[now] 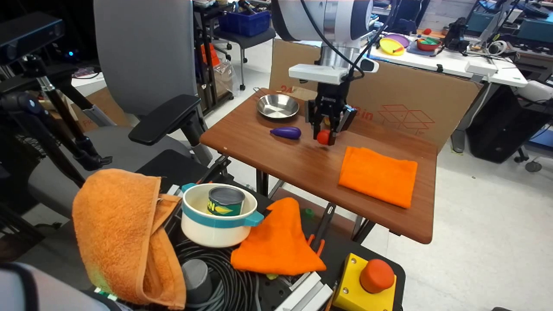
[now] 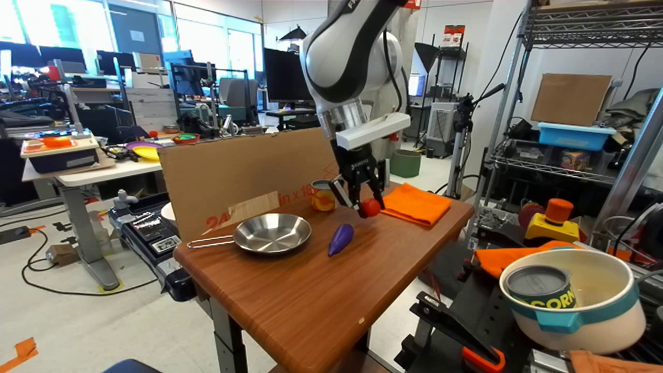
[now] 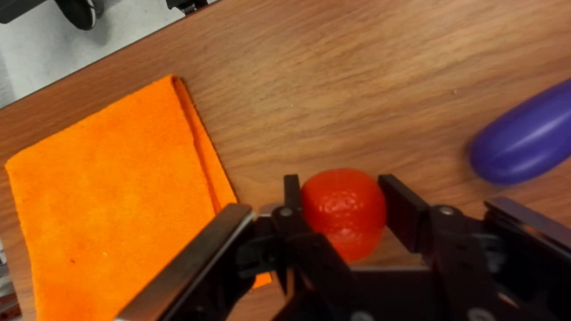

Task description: Put the red ball on the pan

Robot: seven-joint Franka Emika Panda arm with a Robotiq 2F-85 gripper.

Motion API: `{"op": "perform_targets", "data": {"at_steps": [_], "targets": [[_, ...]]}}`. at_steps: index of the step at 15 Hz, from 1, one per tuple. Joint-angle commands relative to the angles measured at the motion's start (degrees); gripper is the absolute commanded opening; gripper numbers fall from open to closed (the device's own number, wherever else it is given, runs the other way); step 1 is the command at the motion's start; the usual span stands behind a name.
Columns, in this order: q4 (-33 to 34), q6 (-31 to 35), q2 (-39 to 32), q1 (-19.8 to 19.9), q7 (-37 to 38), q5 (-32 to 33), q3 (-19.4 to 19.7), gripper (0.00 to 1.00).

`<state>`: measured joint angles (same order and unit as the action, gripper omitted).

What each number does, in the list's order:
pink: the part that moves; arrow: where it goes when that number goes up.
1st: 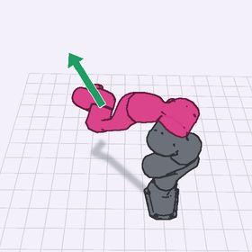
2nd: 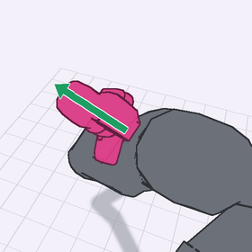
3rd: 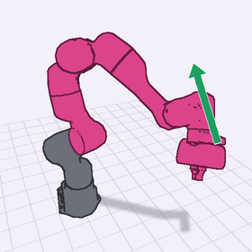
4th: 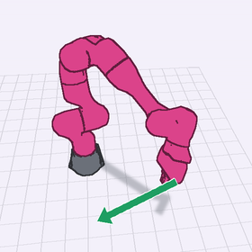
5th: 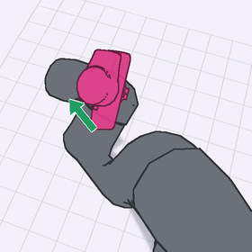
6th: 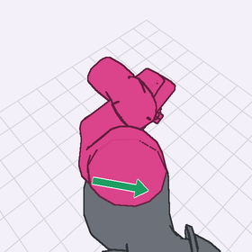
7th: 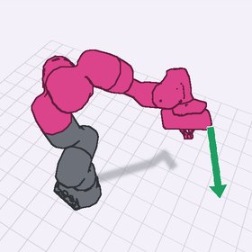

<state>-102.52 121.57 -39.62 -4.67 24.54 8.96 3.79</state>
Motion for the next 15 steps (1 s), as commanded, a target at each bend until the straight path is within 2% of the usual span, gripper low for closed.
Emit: {"op": "perform_targets", "data": {"at_steps": [1,3,5,15], "targets": [[-7.3,2.2,9.1,-4.8,2.3,2.5,0.7,0.22],[-7.5,1.9,11.7,-6.8,3.5,3.1,-0.1,0.22],[-4.2,0.0,11.5,-8.6,4.7,3.0,-1.1,0.22],[7.6,-0.3,1.8,-13.0,7.1,4.1,-1.8,0.22]]}}
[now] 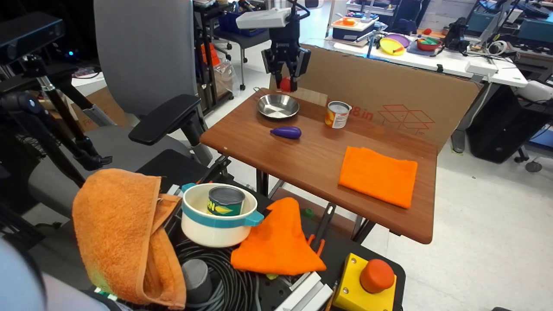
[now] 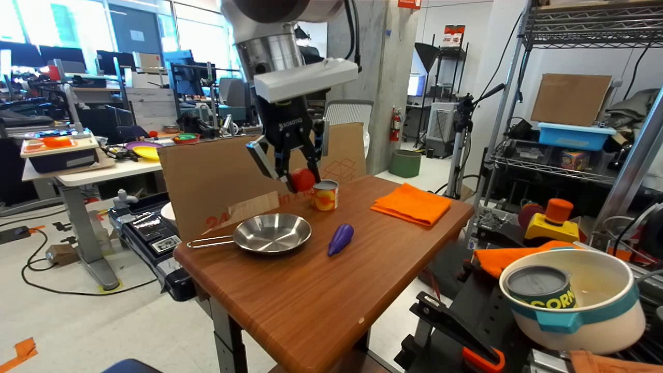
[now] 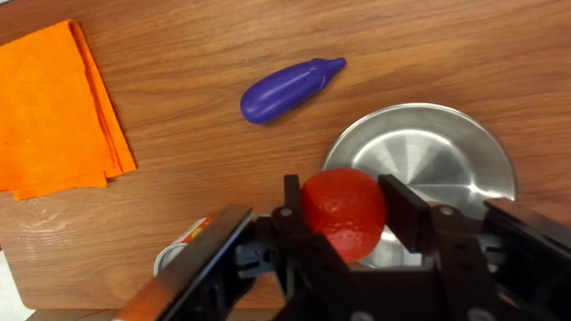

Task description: Put the red ball on the pan

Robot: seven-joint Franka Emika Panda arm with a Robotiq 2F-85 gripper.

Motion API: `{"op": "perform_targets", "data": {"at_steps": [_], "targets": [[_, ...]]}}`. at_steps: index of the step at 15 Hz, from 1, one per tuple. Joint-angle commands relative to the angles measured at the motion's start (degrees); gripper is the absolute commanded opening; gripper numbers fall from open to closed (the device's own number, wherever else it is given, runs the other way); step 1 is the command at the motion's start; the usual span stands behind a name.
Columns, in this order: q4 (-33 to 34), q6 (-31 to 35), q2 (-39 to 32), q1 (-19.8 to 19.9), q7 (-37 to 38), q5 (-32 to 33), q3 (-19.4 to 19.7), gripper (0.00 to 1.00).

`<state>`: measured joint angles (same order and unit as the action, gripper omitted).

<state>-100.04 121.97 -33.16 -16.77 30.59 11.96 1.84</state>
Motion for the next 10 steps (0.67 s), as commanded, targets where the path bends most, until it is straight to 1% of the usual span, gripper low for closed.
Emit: {"op": "perform_targets", "data": {"at_steps": [1,4,7,10], "targets": [[6.7,-1.0,-6.4,-1.0,0.9,0.9,0.2,0.22],[11.2,-1.6,-10.9,-1.6,0.4,0.7,0.5,0.22],[14.2,-2.0,-13.9,-1.6,-1.0,-0.1,0.2,0.22],[17.7,-3.7,-17.4,-0.8,-3.0,-1.5,-0.4,0.22]]}}
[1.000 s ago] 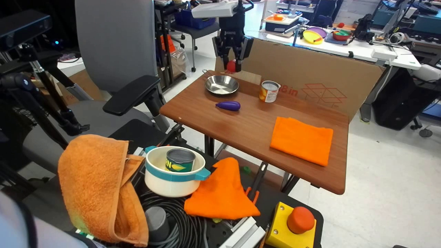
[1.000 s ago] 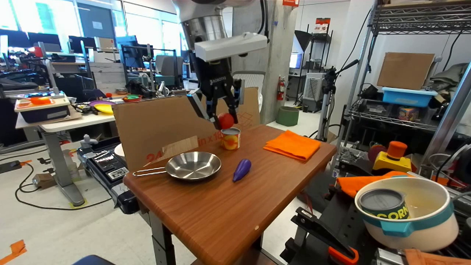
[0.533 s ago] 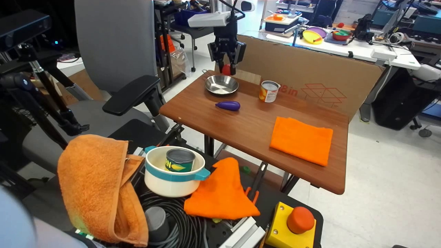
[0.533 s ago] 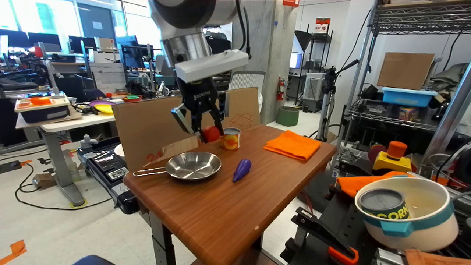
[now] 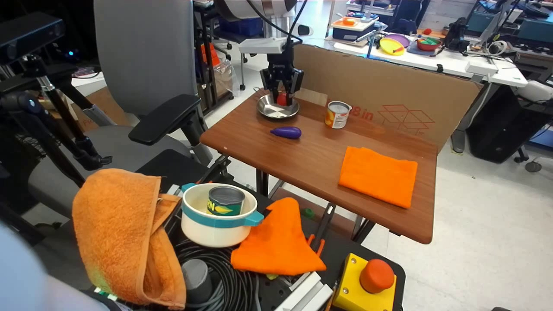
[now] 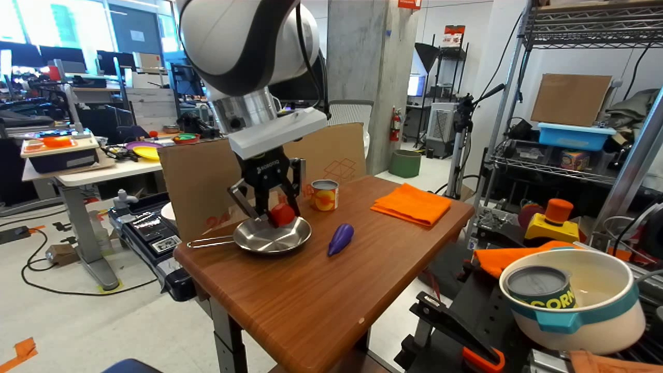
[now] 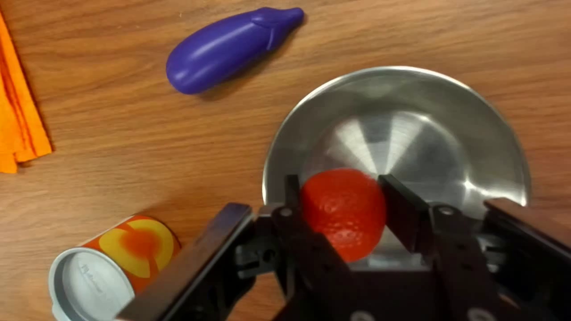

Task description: Put the red ball on the pan

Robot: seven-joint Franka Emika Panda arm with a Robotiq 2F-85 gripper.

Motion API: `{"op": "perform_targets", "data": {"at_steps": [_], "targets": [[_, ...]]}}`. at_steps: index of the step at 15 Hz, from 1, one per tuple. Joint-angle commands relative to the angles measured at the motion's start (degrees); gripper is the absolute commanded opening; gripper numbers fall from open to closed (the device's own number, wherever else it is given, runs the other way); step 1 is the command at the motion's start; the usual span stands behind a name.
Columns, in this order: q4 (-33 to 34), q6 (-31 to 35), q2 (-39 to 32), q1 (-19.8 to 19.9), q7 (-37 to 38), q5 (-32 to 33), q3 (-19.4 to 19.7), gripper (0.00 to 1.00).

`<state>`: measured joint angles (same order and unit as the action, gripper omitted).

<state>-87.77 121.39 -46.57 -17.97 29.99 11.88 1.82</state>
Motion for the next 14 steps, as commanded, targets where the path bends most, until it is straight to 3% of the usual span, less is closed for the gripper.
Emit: {"op": "perform_targets", "data": {"at_steps": [1,7,8,9,13,14], "targets": [[6.6,-3.9,-5.1,0.5,-2.8,-1.8,-0.4,0.22],[11.9,-8.8,-9.1,0.1,-3.7,-1.9,-0.1,0.22],[12.3,-10.3,-9.2,0.0,-3.9,-1.8,0.0,0.72],[12.1,-11.4,-8.7,-0.3,-4.1,-1.2,0.2,0.73],[6.5,-10.6,-3.7,-0.8,-5.2,0.1,0.2,0.99],[4.9,-9.9,-2.2,-1.0,-5.1,0.5,0.2,1.0]]}}
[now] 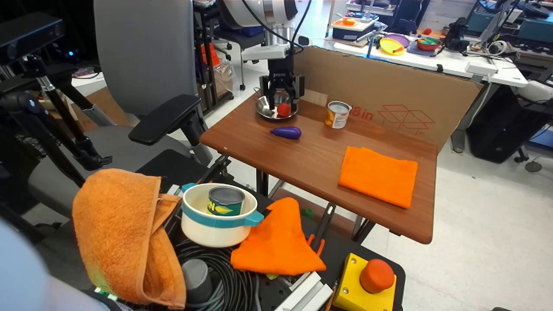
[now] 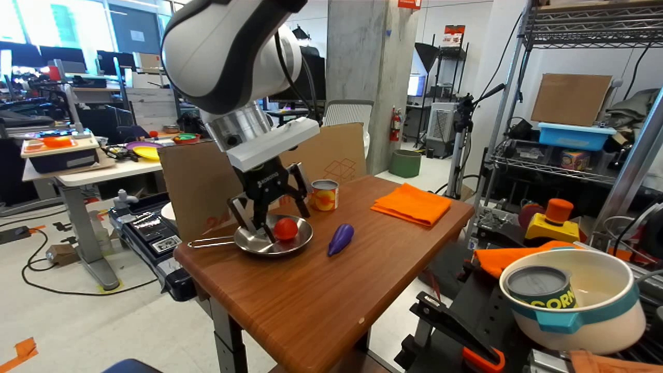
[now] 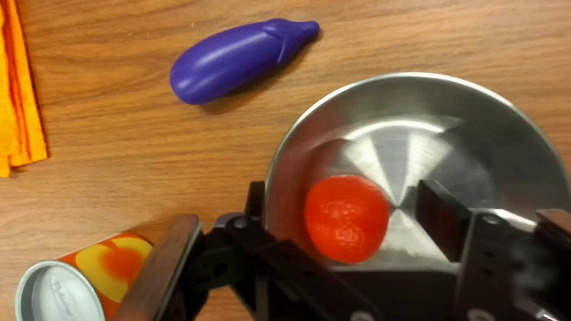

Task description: Put the red ball on the pan

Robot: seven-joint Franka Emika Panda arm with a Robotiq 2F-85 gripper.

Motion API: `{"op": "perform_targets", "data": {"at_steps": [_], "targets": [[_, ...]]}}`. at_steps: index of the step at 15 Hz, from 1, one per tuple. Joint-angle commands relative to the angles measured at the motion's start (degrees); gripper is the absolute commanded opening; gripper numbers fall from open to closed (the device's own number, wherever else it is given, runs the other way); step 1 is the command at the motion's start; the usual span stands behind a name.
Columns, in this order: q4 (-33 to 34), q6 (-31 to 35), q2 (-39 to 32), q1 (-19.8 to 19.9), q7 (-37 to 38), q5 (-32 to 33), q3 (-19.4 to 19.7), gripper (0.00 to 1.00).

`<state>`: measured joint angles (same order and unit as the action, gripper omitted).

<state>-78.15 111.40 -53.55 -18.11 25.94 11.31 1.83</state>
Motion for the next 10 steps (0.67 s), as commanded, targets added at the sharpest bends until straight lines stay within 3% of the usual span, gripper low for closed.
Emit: {"op": "perform_targets", "data": {"at_steps": [1,5,6,10], "targets": [[-7.5,1.1,7.2,-1.1,-0.6,1.4,0.2,1.0],[-18.7,3.6,18.4,0.1,3.5,-1.6,-0.5,1.0],[-9.9,1.1,10.6,-0.6,1.2,0.3,-0.4,1.0],[-16.4,1.5,17.4,0.2,2.8,-0.6,-0.7,1.0]]}}
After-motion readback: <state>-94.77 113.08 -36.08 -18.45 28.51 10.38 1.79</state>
